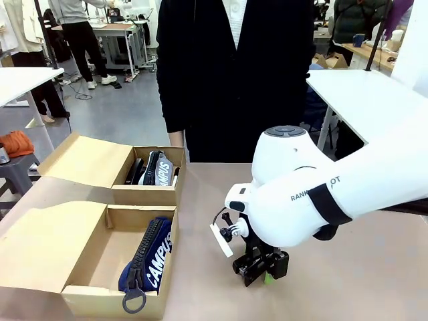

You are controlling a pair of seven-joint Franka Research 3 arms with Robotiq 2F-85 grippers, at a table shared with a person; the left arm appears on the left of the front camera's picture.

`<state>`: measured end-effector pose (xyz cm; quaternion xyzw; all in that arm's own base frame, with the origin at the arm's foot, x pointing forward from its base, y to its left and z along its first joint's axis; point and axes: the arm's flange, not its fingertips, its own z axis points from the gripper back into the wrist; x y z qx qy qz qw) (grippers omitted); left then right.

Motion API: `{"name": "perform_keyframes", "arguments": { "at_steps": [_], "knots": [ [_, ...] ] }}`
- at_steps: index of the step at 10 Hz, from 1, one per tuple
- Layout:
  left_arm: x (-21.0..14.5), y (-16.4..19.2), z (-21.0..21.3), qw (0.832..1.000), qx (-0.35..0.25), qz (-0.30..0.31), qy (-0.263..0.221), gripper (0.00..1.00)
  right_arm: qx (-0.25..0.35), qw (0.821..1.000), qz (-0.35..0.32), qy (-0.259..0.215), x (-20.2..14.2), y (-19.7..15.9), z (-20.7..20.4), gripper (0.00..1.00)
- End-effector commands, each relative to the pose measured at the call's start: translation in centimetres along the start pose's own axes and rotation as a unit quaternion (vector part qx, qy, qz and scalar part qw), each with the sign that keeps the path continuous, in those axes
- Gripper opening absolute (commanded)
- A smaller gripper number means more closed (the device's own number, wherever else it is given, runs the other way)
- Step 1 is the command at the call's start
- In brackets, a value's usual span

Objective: Place items inside the box.
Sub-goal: Pick up a Pencil pouch or Stapler and place it inside the Mailer Box closest to the robot.

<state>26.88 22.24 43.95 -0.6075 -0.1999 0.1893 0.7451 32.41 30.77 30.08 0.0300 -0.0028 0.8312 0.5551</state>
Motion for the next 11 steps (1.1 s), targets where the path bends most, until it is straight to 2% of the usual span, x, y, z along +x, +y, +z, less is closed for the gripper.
{"name": "perform_keyframes", "arguments": {
  "at_steps": [1, 2, 4, 5, 6, 7, 9, 10, 11],
  "knots": [
    [-0.1, -0.1, 0.2, 1.000, -0.007, -0.008, 0.001, 1.00, -0.012, 1.000, -0.010, 0.026, 0.1, -0.1, 0.0, 0.40],
    [-0.1, -0.1, 0.2, 1.000, -0.007, -0.008, 0.001, 1.00, -0.017, 0.999, -0.011, 0.028, 0.1, 0.0, 0.1, 0.00],
    [-0.1, -0.1, 0.2, 1.000, -0.007, -0.008, 0.001, 1.00, -0.020, 0.999, -0.016, 0.033, -0.1, 0.1, 0.2, 0.00],
    [-0.1, -0.1, 0.2, 1.000, -0.007, -0.008, 0.001, 1.00, -0.018, 0.999, -0.017, 0.035, -0.1, 0.2, 0.2, 0.13],
    [-0.1, -0.1, 0.2, 1.000, -0.007, -0.008, 0.001, 1.00, -0.016, 0.998, -0.040, 0.047, -0.2, 0.1, 0.3, 0.03],
    [-0.1, -0.1, 0.2, 1.000, -0.007, -0.008, 0.001, 1.00, -0.014, 0.997, -0.055, 0.054, -0.2, 0.2, 0.5, 0.00],
    [-0.1, -0.1, 0.2, 1.000, -0.007, -0.008, 0.001, 1.00, 0.004, 0.990, -0.130, 0.059, 0.4, 0.7, 1.6, 0.00],
    [-0.1, -0.1, 0.2, 1.000, -0.007, -0.008, 0.001, 1.00, 0.067, 0.980, -0.180, 0.047, 1.0, 1.5, 2.9, 0.00],
    [-0.1, -0.1, 0.2, 1.000, -0.007, -0.008, 0.001, 1.00, 0.064, 0.972, -0.225, 0.023, 1.7, 2.5, 5.2, 0.00]
  ]
}}
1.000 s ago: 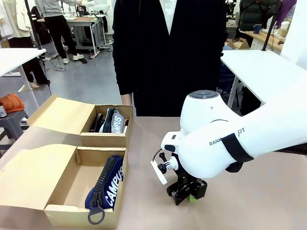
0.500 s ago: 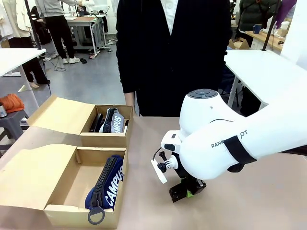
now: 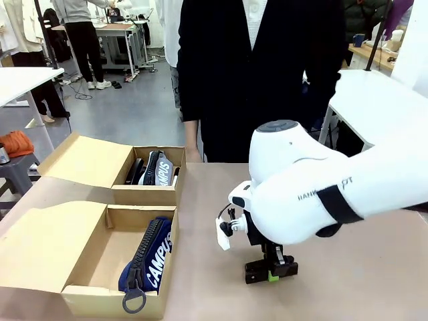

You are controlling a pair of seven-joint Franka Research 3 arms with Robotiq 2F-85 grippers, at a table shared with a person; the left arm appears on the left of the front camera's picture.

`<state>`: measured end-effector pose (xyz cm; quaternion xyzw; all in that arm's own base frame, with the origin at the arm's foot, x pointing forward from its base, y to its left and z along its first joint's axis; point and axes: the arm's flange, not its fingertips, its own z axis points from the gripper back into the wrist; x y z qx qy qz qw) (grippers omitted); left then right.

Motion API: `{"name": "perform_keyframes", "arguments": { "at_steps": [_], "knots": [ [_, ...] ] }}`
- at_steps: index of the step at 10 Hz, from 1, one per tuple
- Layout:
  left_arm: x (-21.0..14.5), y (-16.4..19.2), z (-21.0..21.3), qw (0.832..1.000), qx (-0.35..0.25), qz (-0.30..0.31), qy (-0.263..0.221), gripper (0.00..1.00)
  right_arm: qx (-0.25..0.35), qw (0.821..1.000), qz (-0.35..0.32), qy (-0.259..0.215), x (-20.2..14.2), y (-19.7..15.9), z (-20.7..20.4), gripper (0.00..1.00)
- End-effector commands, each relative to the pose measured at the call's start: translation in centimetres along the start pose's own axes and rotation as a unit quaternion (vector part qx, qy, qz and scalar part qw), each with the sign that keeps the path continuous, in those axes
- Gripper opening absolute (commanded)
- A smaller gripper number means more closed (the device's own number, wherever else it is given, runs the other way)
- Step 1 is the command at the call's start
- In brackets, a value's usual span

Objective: Place items inside the box.
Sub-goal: Pick up a Pencil pouch or Stapler and place it inside the Mailer Box closest to the robot.

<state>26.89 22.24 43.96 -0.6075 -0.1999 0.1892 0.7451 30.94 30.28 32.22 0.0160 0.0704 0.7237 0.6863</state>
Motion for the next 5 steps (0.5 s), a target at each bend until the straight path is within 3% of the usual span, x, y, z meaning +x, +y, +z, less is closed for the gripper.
{"name": "perform_keyframes", "arguments": {
  "at_steps": [1, 2, 3, 5],
  "knots": [
    [-0.1, -0.1, 0.2, 1.000, -0.007, -0.008, 0.001, 1.00, 0.046, 0.976, -0.203, -0.058, 0.9, 3.2, 5.6, 0.00],
    [-0.1, -0.1, 0.2, 1.000, -0.007, -0.008, 0.001, 1.00, -0.003, 0.960, -0.268, -0.084, 1.1, 5.0, 7.5, 0.00],
    [-0.1, -0.1, 0.2, 1.000, -0.007, -0.008, 0.001, 1.00, -0.063, 0.942, -0.318, -0.081, 1.5, 7.1, 8.8, 0.00],
    [-0.1, -0.1, 0.2, 1.000, -0.007, -0.008, 0.001, 1.00, -0.110, 0.944, -0.292, -0.104, 1.3, 10.8, 10.3, 0.00]
  ]
}}
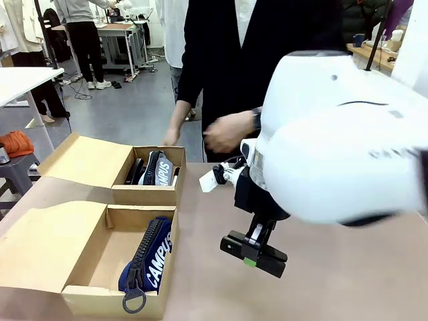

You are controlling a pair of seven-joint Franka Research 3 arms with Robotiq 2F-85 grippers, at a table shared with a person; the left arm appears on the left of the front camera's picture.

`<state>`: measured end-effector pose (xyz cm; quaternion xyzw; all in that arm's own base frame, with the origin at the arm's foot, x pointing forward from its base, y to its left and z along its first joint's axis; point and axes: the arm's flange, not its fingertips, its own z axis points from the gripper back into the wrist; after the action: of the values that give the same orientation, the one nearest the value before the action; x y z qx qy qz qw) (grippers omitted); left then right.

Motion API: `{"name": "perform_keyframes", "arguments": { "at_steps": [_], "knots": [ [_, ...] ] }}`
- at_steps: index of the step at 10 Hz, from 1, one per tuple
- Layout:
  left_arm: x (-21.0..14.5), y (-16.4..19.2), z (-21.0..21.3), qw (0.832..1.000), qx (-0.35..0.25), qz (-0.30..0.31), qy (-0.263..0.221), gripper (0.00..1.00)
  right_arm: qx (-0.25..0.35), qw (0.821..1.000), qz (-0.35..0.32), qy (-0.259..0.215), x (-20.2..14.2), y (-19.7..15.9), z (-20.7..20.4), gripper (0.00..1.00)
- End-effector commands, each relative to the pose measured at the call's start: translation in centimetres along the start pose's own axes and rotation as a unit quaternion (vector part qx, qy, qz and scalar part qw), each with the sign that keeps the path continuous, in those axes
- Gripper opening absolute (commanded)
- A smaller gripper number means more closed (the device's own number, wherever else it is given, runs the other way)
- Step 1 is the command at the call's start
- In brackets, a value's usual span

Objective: Place items inside the box.
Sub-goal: Pick up a Pencil pouch or Stapler and place it inside the Mailer Box closest to the robot.

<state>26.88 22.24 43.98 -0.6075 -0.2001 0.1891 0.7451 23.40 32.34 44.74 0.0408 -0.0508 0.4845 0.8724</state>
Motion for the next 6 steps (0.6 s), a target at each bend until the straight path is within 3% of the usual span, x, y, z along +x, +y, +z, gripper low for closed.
{"name": "perform_keyframes", "arguments": {
  "at_steps": [1, 3, 4, 6],
  "knots": [
    [-0.1, -0.1, 0.2, 1.000, -0.007, -0.008, 0.001, 1.00, 0.035, 0.999, 0.018, 0.027, 0.8, -1.9, -1.6, 0.00],
    [-0.1, -0.1, 0.2, 1.000, -0.007, -0.008, 0.001, 1.00, 0.035, 0.999, 0.018, 0.027, 0.8, -1.9, -1.6, 0.00],
    [-0.1, -0.1, 0.2, 1.000, -0.007, -0.008, 0.001, 1.00, 0.008, 1.000, 0.001, 0.008, -0.4, -0.2, -0.4, 0.42],
    [-0.1, -0.1, 0.2, 1.000, -0.007, -0.008, 0.001, 1.00, -0.041, 0.986, -0.160, -0.013, 5.6, 1.0, -1.2, 0.42]
  ]
}}
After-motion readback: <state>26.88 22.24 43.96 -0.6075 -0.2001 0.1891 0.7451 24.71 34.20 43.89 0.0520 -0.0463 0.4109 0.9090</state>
